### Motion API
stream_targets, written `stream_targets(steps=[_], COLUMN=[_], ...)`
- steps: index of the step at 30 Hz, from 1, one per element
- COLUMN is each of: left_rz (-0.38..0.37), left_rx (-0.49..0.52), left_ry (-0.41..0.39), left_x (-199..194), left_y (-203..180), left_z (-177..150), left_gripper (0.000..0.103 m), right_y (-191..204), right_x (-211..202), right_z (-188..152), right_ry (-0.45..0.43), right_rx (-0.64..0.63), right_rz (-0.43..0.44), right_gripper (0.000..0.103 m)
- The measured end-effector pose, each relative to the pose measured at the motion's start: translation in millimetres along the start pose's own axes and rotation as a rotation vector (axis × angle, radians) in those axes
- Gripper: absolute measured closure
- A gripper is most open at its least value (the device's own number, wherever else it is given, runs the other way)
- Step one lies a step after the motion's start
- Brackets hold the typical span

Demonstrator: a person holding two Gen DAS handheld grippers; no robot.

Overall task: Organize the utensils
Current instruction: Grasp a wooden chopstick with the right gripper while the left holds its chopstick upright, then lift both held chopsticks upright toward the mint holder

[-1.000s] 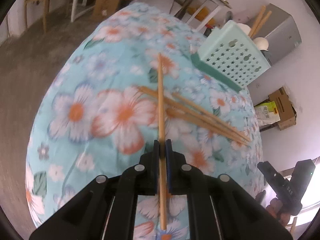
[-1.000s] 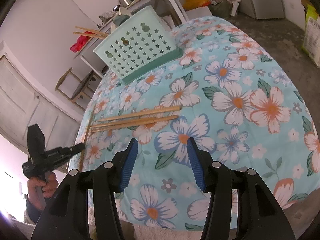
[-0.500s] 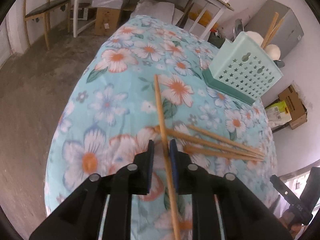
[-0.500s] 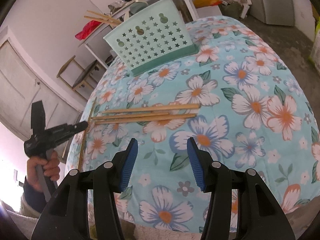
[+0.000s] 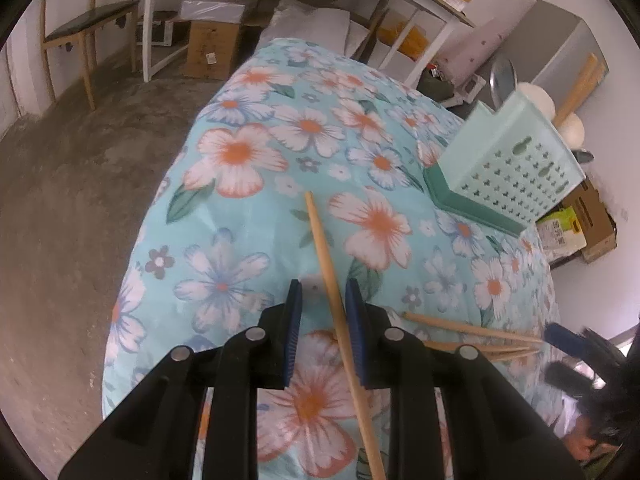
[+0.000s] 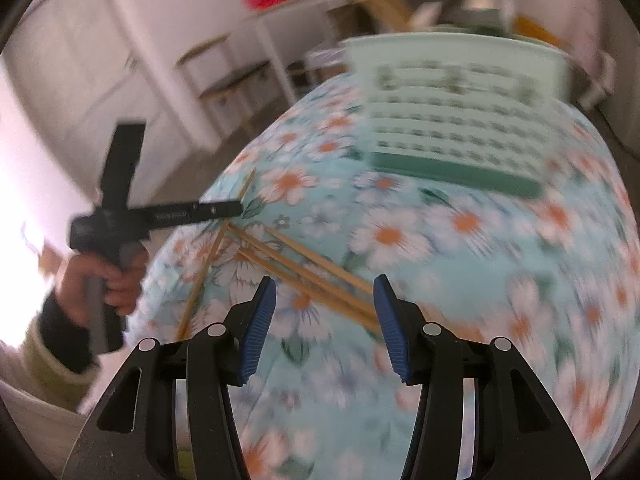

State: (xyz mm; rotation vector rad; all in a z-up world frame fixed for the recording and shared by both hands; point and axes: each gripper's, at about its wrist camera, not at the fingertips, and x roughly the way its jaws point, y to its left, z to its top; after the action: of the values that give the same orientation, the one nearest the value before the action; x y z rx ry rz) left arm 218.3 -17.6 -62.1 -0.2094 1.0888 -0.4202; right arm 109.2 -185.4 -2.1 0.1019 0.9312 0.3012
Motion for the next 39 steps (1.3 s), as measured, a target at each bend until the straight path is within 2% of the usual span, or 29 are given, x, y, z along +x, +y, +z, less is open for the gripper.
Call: stream_targets(steps=[5,8,11,13,15,20,26,27,28,31,35,39], left_rz=[-0.023,-0.032,-0.035,-0.038,-0.038,-0.039,-0.013,-0.001,0.019,0.034,0.008,-0.08], left_rx=[-0.038,-0.054,-0.059,-0.059,-0.061,-0.088,-0.103,-0.105,-0.102,-0.112,-0.113,-0.092], left_ry=[-0.008,-0.015,-0.016,-0.017,-0.017,-0.021,-0.004,-0.009,-0.013,-0.025,-0.077,-0.166], left_x=[-1,-2,-2,-2,-2,1,20,23,25,25,0,-48], left_y=[8,10,11,12,12,13,13,12,13,11,6,-11], left_z=[-2,-4,-5,-4,-4,4,29,33,36,40,41,41], left_gripper=[0.082,0.082,0.082,0.082,0.082,0.082,0.082,0.085,0.093,0.097,0.098,0.098], right_y=[14,19,19,19,20,2,-29,-29,-32,-36,-42,-51], right_x=[44,58,67,76,81,73,41,34,24,-1,-40,-68], right_z=[19,25,29,31,30,34,34,34,33,32,30,28], right_ry=[0.1,0.146,0.171,0.203,0.205,0.158,0.061,0.045,0.015,-0.053,-0.159,-0.27], right_rx=[-0.14,-0.217,-0.254,-0.272,-0.294,-0.211,-0.054,-0.04,-0.017,0.029,0.078,0.12], right_rz=[-0.024,-0.027,-0.014,-0.032,-0.059,-0.125,-0.143,-0.142,-0.14,-0.14,-0.151,-0.128], right_gripper=[0.072,0.076,0.08,0.087,0.09,0.099,0.099,0.099,0.099,0.099,0.099,0.099])
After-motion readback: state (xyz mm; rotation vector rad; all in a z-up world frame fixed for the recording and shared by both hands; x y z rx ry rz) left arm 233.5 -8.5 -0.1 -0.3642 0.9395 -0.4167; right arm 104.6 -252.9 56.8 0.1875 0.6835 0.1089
